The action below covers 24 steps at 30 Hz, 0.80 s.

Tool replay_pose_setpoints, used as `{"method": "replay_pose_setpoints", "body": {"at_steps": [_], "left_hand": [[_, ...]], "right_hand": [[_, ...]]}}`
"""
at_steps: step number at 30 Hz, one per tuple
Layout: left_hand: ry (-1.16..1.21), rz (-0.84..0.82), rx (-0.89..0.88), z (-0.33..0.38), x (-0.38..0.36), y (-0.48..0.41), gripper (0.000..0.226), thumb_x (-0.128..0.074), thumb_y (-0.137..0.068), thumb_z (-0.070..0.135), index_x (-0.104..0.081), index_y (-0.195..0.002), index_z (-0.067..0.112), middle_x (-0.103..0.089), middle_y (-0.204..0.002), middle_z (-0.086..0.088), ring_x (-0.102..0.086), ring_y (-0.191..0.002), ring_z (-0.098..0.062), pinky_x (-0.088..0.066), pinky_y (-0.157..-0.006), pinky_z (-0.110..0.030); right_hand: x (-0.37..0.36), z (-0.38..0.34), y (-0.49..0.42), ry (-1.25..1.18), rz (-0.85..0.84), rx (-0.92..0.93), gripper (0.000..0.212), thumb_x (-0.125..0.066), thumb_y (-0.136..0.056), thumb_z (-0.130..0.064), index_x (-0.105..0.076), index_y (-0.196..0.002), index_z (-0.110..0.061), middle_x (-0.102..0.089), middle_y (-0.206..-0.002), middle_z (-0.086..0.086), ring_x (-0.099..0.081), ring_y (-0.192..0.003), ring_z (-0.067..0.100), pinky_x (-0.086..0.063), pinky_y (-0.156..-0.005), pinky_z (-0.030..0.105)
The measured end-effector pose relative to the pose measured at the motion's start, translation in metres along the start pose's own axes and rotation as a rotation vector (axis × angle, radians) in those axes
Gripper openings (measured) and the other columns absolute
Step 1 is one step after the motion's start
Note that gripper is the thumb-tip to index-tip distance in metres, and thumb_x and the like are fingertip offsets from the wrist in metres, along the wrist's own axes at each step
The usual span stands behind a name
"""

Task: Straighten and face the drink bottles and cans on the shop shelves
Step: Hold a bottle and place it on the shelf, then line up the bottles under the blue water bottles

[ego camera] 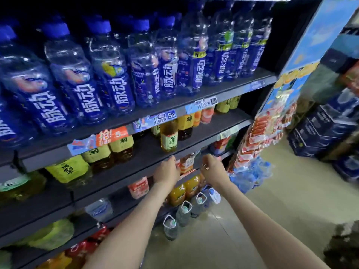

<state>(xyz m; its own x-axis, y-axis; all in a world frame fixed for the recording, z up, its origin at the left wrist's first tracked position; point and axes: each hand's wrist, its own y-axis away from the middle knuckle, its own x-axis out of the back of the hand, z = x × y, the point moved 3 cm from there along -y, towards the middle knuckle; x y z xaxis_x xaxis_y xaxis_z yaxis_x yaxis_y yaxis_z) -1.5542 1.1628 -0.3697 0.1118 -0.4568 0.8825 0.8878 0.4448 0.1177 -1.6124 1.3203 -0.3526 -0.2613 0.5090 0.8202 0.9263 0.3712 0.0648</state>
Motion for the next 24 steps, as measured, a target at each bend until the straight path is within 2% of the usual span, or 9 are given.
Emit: {"method": "replay_pose_setpoints", "body": {"at_steps": [2, 4, 7, 9, 11, 14, 18, 20, 24], "left_hand": [[0.008, 0.012, 0.046, 0.007, -0.003, -0.012, 0.023, -0.044, -0.094, 0.024, -0.054, -0.113, 0.015, -0.064, -0.109, -0.012, -0.060, -0.103, -0.031, -0.048, -0.078, -0.039], [0.026, 0.036, 0.104, 0.010, -0.005, -0.018, 0.024, -0.045, -0.094, 0.022, -0.054, -0.114, 0.015, -0.064, -0.112, -0.011, -0.059, -0.106, -0.030, -0.047, -0.080, -0.037], [0.011, 0.103, 0.192, 0.015, -0.010, -0.016, 0.024, -0.046, -0.094, 0.024, -0.053, -0.115, 0.014, -0.063, -0.113, -0.009, -0.058, -0.107, -0.030, -0.046, -0.078, -0.035], [-0.021, 0.136, 0.226, 0.022, -0.014, -0.012, 0.025, -0.046, -0.095, 0.025, -0.052, -0.116, 0.014, -0.064, -0.111, -0.009, -0.059, -0.105, -0.029, -0.046, -0.076, -0.035], [-0.041, 0.165, 0.278, 0.028, -0.014, -0.012, 0.026, -0.045, -0.096, 0.027, -0.052, -0.117, 0.014, -0.065, -0.109, -0.011, -0.060, -0.102, -0.030, -0.046, -0.075, -0.036], [-0.006, 0.234, 0.370, 0.032, -0.012, -0.016, 0.030, -0.046, -0.095, 0.026, -0.050, -0.122, 0.014, -0.062, -0.113, -0.012, -0.058, -0.105, -0.032, -0.046, -0.077, -0.037], [0.025, 0.314, 0.433, 0.035, -0.017, -0.020, 0.031, -0.047, -0.094, 0.029, -0.050, -0.122, 0.013, -0.060, -0.116, -0.011, -0.058, -0.106, -0.031, -0.047, -0.078, -0.037], [0.055, 0.345, 0.462, 0.037, -0.023, -0.023, 0.034, -0.049, -0.094, 0.030, -0.048, -0.124, 0.013, -0.059, -0.117, -0.011, -0.058, -0.106, -0.030, -0.047, -0.077, -0.037], [0.166, 0.493, 0.446, 0.033, -0.027, -0.038, 0.046, -0.056, -0.092, 0.029, -0.040, -0.131, 0.013, -0.056, -0.122, -0.011, -0.058, -0.108, -0.030, -0.047, -0.075, -0.037]], "right_hand": [[0.001, 0.006, -0.020, -0.032, -0.027, 0.019, 0.016, -0.052, -0.086, -0.007, -0.051, -0.100, -0.001, -0.054, -0.101, 0.015, -0.053, -0.090, 0.032, -0.032, -0.066, 0.033], [0.001, 0.011, -0.036, -0.065, -0.066, 0.039, 0.016, -0.051, -0.086, -0.008, -0.051, -0.102, -0.004, -0.056, -0.106, 0.014, -0.055, -0.097, 0.031, -0.037, -0.072, 0.034], [0.002, 0.018, -0.056, -0.108, -0.120, 0.100, 0.019, -0.051, -0.087, -0.007, -0.052, -0.105, -0.003, -0.056, -0.110, 0.016, -0.053, -0.103, 0.032, -0.034, -0.075, 0.031], [0.006, 0.024, -0.065, -0.131, -0.144, 0.133, 0.023, -0.053, -0.088, -0.007, -0.053, -0.110, -0.001, -0.057, -0.106, 0.014, -0.053, -0.101, 0.031, -0.028, -0.069, 0.025], [0.008, 0.030, -0.074, -0.158, -0.184, 0.184, 0.019, -0.055, -0.089, -0.008, -0.052, -0.106, -0.001, -0.054, -0.097, 0.009, -0.053, -0.096, 0.031, -0.024, -0.064, 0.024], [0.009, 0.039, -0.090, -0.171, -0.226, 0.262, 0.024, -0.056, -0.090, -0.012, -0.051, -0.112, -0.005, -0.055, -0.102, 0.009, -0.053, -0.097, 0.028, -0.029, -0.068, 0.024], [0.005, 0.038, -0.109, -0.256, -0.237, 0.270, 0.038, -0.056, -0.087, -0.007, -0.048, -0.125, -0.007, -0.056, -0.115, 0.010, -0.055, -0.103, 0.025, -0.045, -0.084, 0.032], [-0.001, 0.032, -0.114, -0.313, -0.221, 0.284, 0.039, -0.057, -0.089, -0.009, -0.047, -0.126, -0.008, -0.056, -0.117, 0.011, -0.056, -0.105, 0.025, -0.046, -0.085, 0.033], [-0.022, 0.010, -0.123, -0.414, -0.179, 0.369, 0.045, -0.062, -0.089, -0.016, -0.043, -0.129, -0.007, -0.054, -0.119, 0.010, -0.054, -0.107, 0.021, -0.040, -0.081, 0.022]]}}
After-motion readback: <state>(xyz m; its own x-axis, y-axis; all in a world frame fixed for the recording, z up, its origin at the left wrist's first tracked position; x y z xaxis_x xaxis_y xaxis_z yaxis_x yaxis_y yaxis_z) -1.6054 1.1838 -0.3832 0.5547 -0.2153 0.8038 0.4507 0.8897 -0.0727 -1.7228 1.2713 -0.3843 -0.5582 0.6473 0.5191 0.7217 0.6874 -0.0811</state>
